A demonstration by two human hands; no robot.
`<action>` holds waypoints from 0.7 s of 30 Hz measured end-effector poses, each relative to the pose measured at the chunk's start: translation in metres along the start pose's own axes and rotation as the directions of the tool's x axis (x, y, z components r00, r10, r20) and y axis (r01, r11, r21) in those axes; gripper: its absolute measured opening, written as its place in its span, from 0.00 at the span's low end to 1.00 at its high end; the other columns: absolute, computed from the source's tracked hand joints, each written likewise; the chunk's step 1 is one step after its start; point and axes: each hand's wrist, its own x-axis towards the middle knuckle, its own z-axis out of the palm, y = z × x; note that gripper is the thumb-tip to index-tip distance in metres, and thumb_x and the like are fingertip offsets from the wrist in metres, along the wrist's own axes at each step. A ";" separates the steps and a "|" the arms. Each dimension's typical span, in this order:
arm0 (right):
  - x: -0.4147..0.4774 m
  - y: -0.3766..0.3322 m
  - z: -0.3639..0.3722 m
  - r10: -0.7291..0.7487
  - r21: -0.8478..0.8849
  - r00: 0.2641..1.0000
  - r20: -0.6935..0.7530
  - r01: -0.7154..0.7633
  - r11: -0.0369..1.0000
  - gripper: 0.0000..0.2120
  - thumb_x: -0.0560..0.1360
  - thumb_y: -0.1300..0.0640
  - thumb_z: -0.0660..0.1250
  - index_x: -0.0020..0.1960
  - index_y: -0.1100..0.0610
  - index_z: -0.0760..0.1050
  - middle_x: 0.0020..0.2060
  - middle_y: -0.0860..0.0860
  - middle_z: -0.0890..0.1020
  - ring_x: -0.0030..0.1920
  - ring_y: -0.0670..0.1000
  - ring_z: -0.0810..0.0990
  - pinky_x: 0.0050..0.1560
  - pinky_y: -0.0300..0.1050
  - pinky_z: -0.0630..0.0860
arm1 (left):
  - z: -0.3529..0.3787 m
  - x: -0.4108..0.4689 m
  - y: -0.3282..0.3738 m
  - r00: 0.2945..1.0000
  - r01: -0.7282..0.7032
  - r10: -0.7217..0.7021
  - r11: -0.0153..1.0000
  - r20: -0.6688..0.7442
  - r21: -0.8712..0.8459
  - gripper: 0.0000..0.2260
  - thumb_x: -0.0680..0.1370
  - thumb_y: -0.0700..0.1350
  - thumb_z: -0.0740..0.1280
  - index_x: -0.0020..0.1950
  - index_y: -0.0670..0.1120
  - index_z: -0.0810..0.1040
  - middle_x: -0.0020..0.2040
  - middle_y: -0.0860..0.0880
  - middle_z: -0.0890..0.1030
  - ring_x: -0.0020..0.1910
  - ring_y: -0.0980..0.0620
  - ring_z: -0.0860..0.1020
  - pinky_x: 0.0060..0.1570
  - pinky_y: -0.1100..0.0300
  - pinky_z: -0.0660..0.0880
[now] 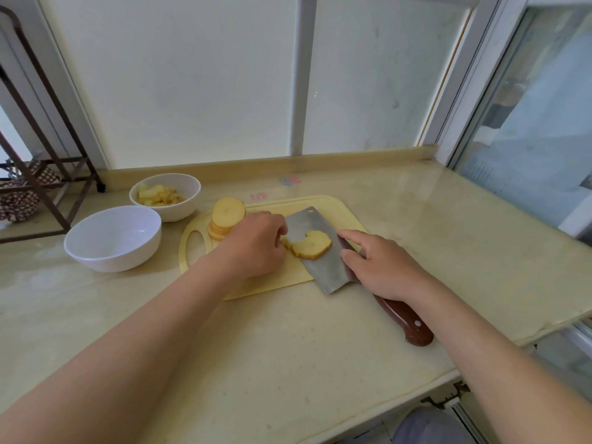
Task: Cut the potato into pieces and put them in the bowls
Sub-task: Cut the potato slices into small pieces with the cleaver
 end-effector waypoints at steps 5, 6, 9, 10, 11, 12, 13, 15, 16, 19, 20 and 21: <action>0.002 0.001 0.001 0.002 0.000 1.000 -0.009 -0.002 1.000 0.24 0.85 0.48 0.59 0.80 0.41 0.66 0.39 0.36 0.69 0.50 0.45 0.70 0.43 0.37 0.66 | 0.000 -0.001 0.000 0.999 -0.030 0.026 0.996 -0.047 -0.082 0.10 0.74 0.37 0.65 0.53 0.42 0.81 0.46 0.48 0.82 0.43 0.51 0.77 0.47 0.58 0.76; 0.002 0.001 0.001 0.004 0.001 1.000 -0.011 -0.004 1.000 0.24 0.85 0.48 0.59 0.80 0.41 0.66 0.40 0.36 0.71 0.51 0.45 0.71 0.44 0.39 0.67 | 0.001 -0.001 0.000 0.998 -0.034 0.029 0.995 -0.055 -0.096 0.09 0.74 0.36 0.66 0.53 0.42 0.82 0.46 0.48 0.82 0.42 0.52 0.76 0.46 0.60 0.75; 0.000 0.000 0.000 0.016 0.013 1.000 -0.010 -0.016 1.000 0.23 0.85 0.48 0.59 0.80 0.40 0.66 0.45 0.39 0.72 0.51 0.45 0.71 0.52 0.42 0.66 | 0.002 -0.001 -0.002 0.996 -0.049 0.040 0.991 -0.075 -0.127 0.08 0.75 0.36 0.67 0.53 0.42 0.82 0.46 0.48 0.82 0.40 0.54 0.75 0.45 0.62 0.73; 0.000 0.000 0.000 0.019 0.017 1.000 -0.008 -0.019 1.000 0.23 0.85 0.48 0.59 0.80 0.40 0.66 0.46 0.39 0.72 0.51 0.45 0.71 0.53 0.42 0.66 | 0.003 -0.001 -0.002 0.995 -0.057 0.046 0.990 -0.084 -0.133 0.08 0.75 0.36 0.67 0.53 0.42 0.82 0.46 0.48 0.82 0.40 0.54 0.75 0.44 0.63 0.73; 0.000 -0.001 0.000 0.021 0.019 1.000 -0.008 -0.021 1.000 0.23 0.85 0.48 0.59 0.80 0.40 0.66 0.47 0.40 0.73 0.51 0.45 0.71 0.53 0.42 0.66 | 0.003 -0.001 -0.002 0.994 -0.065 0.052 0.988 -0.093 -0.137 0.08 0.75 0.36 0.67 0.53 0.42 0.82 0.45 0.49 0.82 0.40 0.54 0.75 0.44 0.64 0.72; -0.001 -0.001 0.000 0.020 0.020 1.000 -0.008 -0.020 1.000 0.23 0.85 0.48 0.59 0.80 0.40 0.66 0.49 0.40 0.74 0.51 0.45 0.72 0.53 0.43 0.66 | 0.004 -0.001 -0.002 0.993 -0.072 0.058 0.987 -0.101 -0.142 0.08 0.76 0.36 0.68 0.53 0.42 0.82 0.44 0.50 0.81 0.40 0.54 0.75 0.44 0.65 0.71; -0.001 -0.002 0.000 0.020 0.021 1.000 -0.007 -0.020 1.000 0.23 0.85 0.47 0.60 0.80 0.40 0.66 0.49 0.41 0.75 0.52 0.46 0.72 0.53 0.43 0.66 | 0.005 -0.001 -0.003 0.992 -0.081 0.065 0.985 -0.109 -0.149 0.07 0.76 0.36 0.68 0.52 0.42 0.82 0.44 0.51 0.80 0.40 0.55 0.75 0.43 0.66 0.71; -0.001 -0.001 0.000 0.028 0.024 1.000 -0.003 -0.027 0.999 0.23 0.84 0.47 0.60 0.80 0.40 0.66 0.52 0.45 0.80 0.54 0.49 0.77 0.53 0.43 0.67 | 0.007 0.000 -0.004 0.989 -0.103 0.083 0.982 -0.126 -0.161 0.06 0.75 0.36 0.69 0.51 0.42 0.82 0.43 0.52 0.80 0.40 0.55 0.75 0.41 0.70 0.69; 0.000 -0.001 0.001 0.032 0.028 0.999 -0.004 -0.032 0.999 0.23 0.84 0.47 0.60 0.79 0.40 0.66 0.55 0.48 0.83 0.56 0.51 0.78 0.53 0.43 0.67 | 0.008 0.000 -0.004 0.987 -0.111 0.089 0.980 -0.133 -0.164 0.06 0.75 0.36 0.69 0.50 0.43 0.82 0.43 0.52 0.80 0.40 0.55 0.75 0.40 0.71 0.68; 0.002 0.001 0.002 0.038 0.076 0.999 -0.003 -0.038 0.996 0.23 0.84 0.48 0.61 0.79 0.41 0.68 0.48 0.45 0.83 0.48 0.47 0.77 0.52 0.43 0.68 | 0.010 0.001 -0.004 0.981 -0.133 0.105 0.977 -0.163 -0.168 0.05 0.74 0.36 0.70 0.48 0.43 0.83 0.44 0.51 0.82 0.40 0.55 0.76 0.40 0.70 0.69; 0.002 0.002 0.002 0.034 0.116 0.999 0.000 -0.034 0.993 0.23 0.84 0.49 0.62 0.79 0.42 0.68 0.43 0.42 0.82 0.43 0.45 0.77 0.50 0.43 0.70 | 0.010 0.001 -0.004 0.979 -0.140 0.111 0.976 -0.173 -0.168 0.05 0.74 0.36 0.70 0.48 0.43 0.83 0.44 0.50 0.83 0.40 0.54 0.76 0.41 0.68 0.71; 0.002 0.004 0.001 0.033 0.163 0.999 0.004 -0.033 0.986 0.22 0.84 0.50 0.63 0.78 0.43 0.70 0.37 0.41 0.82 0.38 0.42 0.77 0.47 0.42 0.71 | 0.011 0.000 -0.004 0.977 -0.147 0.118 0.975 -0.179 -0.164 0.05 0.75 0.36 0.70 0.48 0.43 0.83 0.44 0.50 0.83 0.41 0.53 0.77 0.42 0.65 0.73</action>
